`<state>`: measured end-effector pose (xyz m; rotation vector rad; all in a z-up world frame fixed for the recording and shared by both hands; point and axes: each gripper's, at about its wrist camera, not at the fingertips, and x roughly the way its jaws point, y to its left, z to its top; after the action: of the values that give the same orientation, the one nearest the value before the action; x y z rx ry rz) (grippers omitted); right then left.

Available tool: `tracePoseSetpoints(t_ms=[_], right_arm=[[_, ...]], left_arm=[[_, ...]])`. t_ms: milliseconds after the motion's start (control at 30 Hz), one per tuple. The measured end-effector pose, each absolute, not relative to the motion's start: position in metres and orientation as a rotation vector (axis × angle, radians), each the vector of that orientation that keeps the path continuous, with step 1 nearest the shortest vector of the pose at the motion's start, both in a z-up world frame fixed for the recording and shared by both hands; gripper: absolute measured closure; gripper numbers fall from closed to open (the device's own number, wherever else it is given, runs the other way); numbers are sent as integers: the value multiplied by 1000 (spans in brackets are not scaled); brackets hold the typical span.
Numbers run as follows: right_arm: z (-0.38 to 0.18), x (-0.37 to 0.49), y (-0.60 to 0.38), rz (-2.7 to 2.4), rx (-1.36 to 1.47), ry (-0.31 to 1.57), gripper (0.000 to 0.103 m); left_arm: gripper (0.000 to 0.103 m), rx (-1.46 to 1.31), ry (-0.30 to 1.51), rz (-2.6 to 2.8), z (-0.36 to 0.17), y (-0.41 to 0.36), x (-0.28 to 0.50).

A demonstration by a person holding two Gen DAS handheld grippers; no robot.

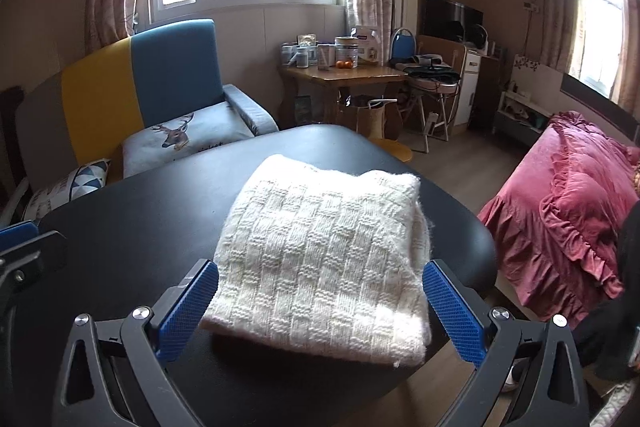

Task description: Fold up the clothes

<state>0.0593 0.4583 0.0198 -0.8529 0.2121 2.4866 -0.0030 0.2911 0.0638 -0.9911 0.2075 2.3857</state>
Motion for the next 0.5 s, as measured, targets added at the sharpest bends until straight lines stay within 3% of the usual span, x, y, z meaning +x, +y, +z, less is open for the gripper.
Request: tracePoseSetpoints(t_ms=[367, 500], right_arm=[[15, 60, 456, 2492, -876, 242, 0], [14, 60, 455, 2496, -878, 253, 0]], left_arm=[[48, -1040, 207, 2339, 55, 301, -4], [57, -1025, 204, 2341, 54, 300, -5]])
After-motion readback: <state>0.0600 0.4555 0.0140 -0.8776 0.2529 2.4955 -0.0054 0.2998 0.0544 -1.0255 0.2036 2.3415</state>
